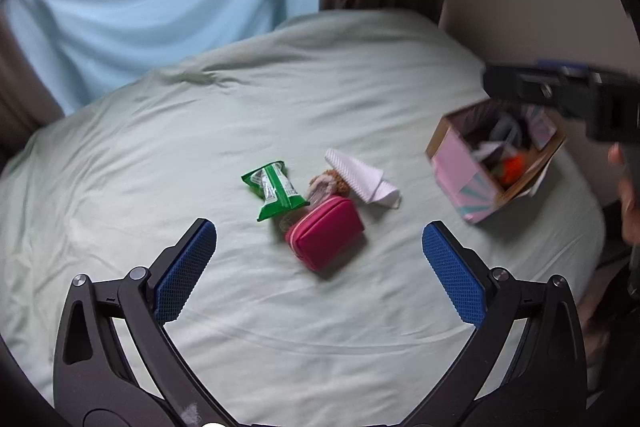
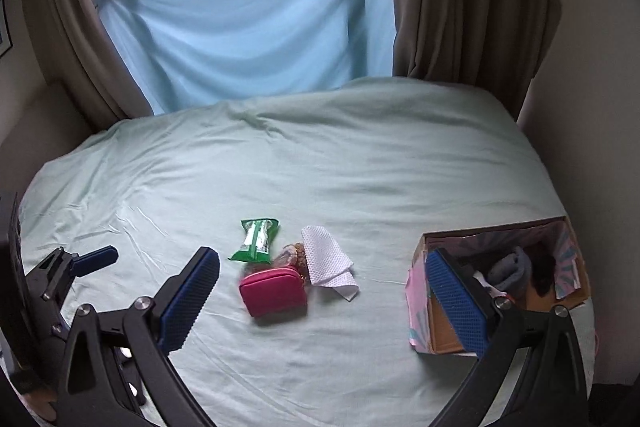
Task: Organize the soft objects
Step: 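Withdraw both tools from the box toward the pouch and towel, then grasp the pink pouch with the left tool while the right tool grasps the white towel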
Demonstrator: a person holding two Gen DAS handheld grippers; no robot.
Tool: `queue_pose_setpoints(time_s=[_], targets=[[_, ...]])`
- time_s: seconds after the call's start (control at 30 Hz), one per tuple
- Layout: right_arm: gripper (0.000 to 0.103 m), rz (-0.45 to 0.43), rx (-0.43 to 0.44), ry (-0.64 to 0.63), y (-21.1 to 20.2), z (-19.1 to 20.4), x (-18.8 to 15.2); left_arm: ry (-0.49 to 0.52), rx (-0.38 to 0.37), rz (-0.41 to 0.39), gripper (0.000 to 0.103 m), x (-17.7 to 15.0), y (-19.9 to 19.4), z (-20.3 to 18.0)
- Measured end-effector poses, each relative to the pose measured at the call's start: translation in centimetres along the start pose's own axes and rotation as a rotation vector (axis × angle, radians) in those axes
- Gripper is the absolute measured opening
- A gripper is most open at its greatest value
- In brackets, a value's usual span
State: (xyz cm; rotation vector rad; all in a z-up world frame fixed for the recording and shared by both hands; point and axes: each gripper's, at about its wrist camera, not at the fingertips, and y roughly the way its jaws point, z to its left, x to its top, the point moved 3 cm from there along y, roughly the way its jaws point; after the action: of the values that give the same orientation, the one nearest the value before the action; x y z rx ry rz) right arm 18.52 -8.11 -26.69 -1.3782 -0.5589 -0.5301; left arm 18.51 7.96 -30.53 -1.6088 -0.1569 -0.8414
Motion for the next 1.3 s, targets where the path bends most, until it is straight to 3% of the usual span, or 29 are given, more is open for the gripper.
queue_pose_setpoints(time_s=[0.5,0.8,1.0,1.13,1.2,1.3], targets=[[0.103,0.179,0.047,-0.016,16.7,-2.8,-2.5,0.229,0.017,0.179,0.1,-3.2,16.1,-3.9],[0.102,0.306,0.11,-0.039,24.3,-4.0,-4.7,0.34,0.044,0.262,0.097,-4.1,22.3,-5.4],[0.098,0.364,0.174,-0.1,27.5,-3.4,-5.6,0.423,0.065,0.26,0.097,-4.8,23.9,-5.7],[0.083,0.421,0.193,-0.11,29.7,-3.2,-6.5,0.476,0.074,0.262,0.097,-5.4,24.8,-5.9],[0.068,0.429,0.2,-0.119,30.2,-3.1,-6.8,0.488,0.067,0.274,0.086,-5.6,25.4,-5.8],[0.053,0.427,0.174,-0.161,30.4,-3.0,-6.9,0.494,0.054,0.278,0.082,-5.2,25.7,-5.2]])
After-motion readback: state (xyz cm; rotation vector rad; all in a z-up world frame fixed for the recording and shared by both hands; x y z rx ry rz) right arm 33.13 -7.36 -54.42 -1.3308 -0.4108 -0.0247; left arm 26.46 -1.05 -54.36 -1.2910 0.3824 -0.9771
